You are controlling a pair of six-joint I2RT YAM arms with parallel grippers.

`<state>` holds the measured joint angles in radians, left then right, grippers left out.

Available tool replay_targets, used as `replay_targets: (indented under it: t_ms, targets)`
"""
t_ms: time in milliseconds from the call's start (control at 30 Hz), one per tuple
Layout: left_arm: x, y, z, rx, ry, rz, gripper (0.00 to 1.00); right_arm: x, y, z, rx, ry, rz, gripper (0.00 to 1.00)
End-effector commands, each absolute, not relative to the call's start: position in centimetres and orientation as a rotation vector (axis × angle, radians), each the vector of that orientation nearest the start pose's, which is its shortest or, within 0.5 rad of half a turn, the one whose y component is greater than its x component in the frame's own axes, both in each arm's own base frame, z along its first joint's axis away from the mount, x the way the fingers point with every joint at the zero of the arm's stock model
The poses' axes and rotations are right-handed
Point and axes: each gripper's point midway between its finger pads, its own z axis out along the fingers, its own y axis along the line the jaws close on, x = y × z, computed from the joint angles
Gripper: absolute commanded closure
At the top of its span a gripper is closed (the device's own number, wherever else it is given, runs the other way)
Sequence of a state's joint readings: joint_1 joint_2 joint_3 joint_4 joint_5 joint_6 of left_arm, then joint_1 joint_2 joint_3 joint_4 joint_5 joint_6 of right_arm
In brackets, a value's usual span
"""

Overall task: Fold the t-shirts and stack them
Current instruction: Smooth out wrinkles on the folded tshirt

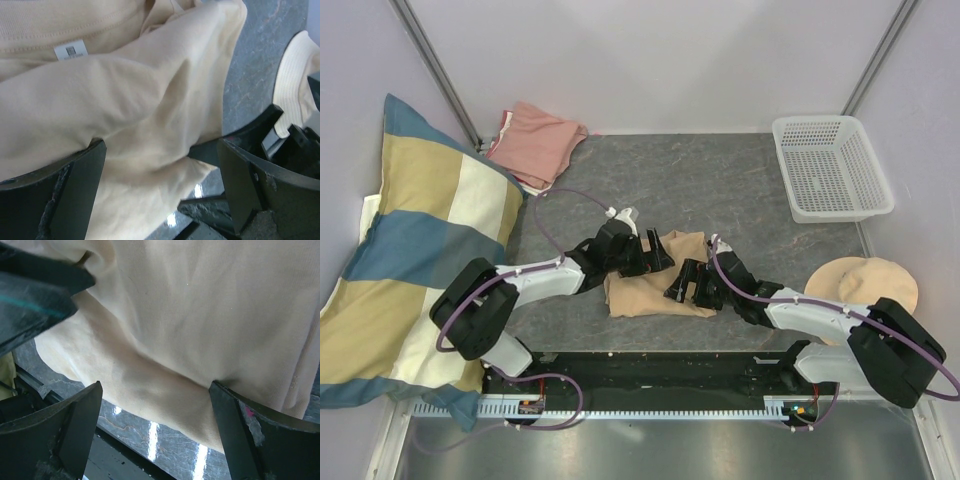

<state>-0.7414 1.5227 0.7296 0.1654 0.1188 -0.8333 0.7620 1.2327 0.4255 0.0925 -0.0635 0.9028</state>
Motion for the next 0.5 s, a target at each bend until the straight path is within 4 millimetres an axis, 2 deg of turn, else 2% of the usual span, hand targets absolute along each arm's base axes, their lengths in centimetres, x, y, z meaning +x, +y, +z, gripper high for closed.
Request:
replay_targets:
  t_ms: [0, 33, 133, 300, 467]
  targets:
    - [30.4, -31.4, 9.4, -0.026, 2.253, -0.935, 0.0, 17.5, 22.4, 1.1, 0.16, 2.591, 0.752, 0.02]
    - [30.8, -31.1, 8.8, -0.035, 2.263, -0.923, 0.0, 17.4, 22.4, 1.1, 0.161, 2.589, 0.753, 0.02]
    - [32.7, -29.8, 8.8, -0.078, 2.245, -0.915, 0.0, 17.3, 22.2, 1.1, 0.167, 2.587, 0.753, 0.02]
    - [35.4, -26.8, 9.1, -0.141, 2.213, -0.867, 0.0, 16.8, 21.8, 0.6, 0.175, 2.618, 0.726, 0.02]
    - [37.3, -24.2, 9.6, -0.172, 2.184, -0.815, 0.0, 16.8, 21.8, 0.3, 0.174, 2.624, 0.722, 0.02]
